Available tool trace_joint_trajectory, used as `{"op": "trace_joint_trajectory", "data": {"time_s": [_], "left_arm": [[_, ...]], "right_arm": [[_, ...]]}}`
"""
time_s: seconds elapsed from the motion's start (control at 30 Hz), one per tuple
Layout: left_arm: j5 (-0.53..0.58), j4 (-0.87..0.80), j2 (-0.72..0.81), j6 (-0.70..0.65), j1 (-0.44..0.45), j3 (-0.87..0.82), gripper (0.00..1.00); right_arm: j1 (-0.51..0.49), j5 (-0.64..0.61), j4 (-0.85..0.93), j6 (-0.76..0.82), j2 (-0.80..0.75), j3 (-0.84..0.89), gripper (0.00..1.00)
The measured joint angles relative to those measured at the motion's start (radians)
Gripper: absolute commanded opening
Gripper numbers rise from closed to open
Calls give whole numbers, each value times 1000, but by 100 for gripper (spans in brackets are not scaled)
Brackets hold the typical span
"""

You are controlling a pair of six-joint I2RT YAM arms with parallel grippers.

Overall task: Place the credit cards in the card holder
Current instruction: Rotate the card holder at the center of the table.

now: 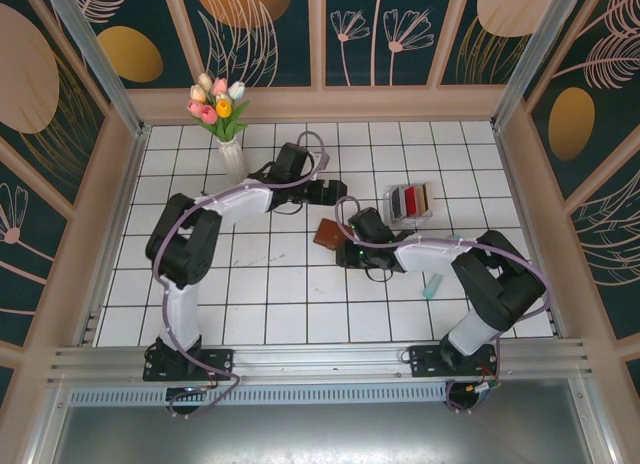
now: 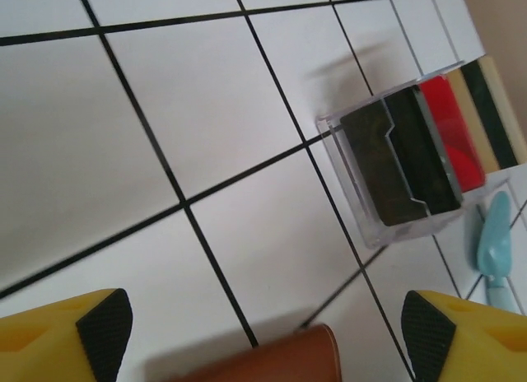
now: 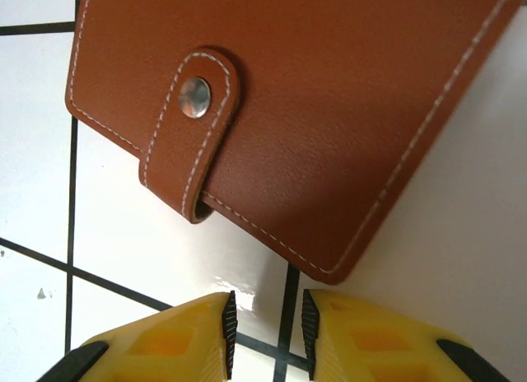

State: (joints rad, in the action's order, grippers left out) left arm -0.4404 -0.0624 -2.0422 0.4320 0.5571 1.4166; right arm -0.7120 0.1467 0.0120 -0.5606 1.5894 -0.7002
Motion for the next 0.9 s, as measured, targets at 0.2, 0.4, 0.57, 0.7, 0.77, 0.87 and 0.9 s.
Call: {"op": "trace_joint_trajectory", "data": {"time_s": [0.2, 0.4, 0.57, 0.7, 0.77, 0.87, 0.9], "left_arm": [[-70, -61, -89, -26, 12, 52, 70], [-129, -112, -113, -40, 26, 52, 65], [-138, -127, -111, -57, 29, 40, 64], [-126, -129, -78, -66, 25, -18, 60], [-125, -132, -48, -64, 26, -67, 58], [-125, -126, 15, -53, 26, -167, 57], [-127, -121, 41, -46, 27, -207, 56]], "right_arm": [[7, 0, -68, -46, -38, 65, 29], [25, 9, -140, -92, -66, 111, 28], [43, 21, -182, -124, -66, 117, 28], [64, 28, -198, -142, -66, 117, 28], [76, 31, -204, -153, -66, 117, 28], [98, 39, -216, -162, -65, 117, 28], [106, 42, -221, -164, -63, 117, 28]]}}
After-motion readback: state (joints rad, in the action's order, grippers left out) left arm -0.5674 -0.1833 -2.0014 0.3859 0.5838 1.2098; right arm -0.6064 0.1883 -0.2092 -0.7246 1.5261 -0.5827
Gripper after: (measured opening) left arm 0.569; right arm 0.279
